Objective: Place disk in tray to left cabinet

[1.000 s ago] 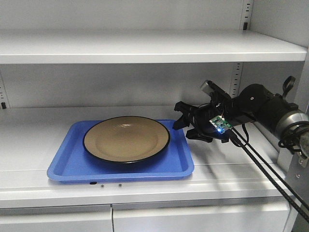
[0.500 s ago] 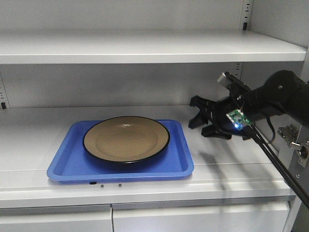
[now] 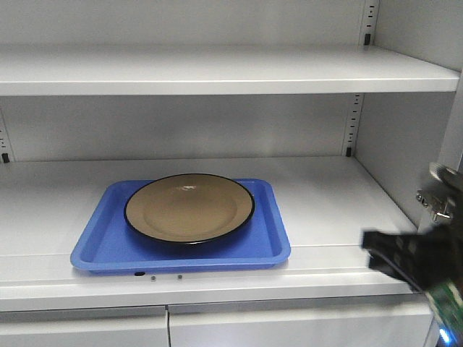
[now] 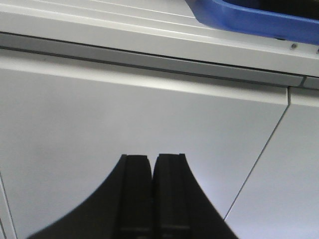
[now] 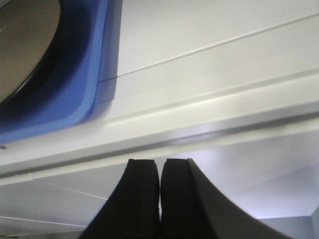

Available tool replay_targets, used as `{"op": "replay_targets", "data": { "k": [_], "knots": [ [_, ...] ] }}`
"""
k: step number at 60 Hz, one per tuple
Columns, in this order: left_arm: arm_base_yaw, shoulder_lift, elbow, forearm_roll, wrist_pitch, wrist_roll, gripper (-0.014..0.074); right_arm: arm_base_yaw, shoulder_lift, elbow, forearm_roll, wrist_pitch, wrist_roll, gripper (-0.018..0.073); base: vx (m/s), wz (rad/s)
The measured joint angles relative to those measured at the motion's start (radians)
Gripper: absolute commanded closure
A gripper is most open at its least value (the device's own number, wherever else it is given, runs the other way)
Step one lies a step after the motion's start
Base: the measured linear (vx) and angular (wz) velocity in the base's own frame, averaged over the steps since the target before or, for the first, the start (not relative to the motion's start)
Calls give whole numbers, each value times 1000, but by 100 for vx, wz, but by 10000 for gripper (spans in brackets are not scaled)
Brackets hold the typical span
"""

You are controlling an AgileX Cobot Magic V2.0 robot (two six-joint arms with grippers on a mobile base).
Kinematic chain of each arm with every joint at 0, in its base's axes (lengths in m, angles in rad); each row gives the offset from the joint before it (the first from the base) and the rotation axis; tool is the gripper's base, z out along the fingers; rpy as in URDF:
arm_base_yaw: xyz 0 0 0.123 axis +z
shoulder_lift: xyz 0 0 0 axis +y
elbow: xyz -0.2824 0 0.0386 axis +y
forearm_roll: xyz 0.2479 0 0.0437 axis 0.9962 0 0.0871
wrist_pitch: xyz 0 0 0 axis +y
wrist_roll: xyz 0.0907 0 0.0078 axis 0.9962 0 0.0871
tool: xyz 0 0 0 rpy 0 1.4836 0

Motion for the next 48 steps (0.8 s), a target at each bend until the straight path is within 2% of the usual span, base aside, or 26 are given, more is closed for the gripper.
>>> {"op": "replay_targets", "data": {
  "k": [15, 24, 40, 48],
  "knots": [
    [0, 0, 0, 0, 0, 0, 556, 0, -403, 418, -160, -183, 0, 571, 0, 0],
    [0, 0, 0, 0, 0, 0, 556, 0, -650, 630, -266, -273, 0, 569, 0, 0],
    [0, 0, 0, 0, 0, 0, 556, -2, -1017, 907, -363, -298, 0, 568, 0, 0],
    [0, 0, 0, 0, 0, 0, 556, -2, -1122, 941, -434, -257, 0, 568, 0, 0]
  ]
}}
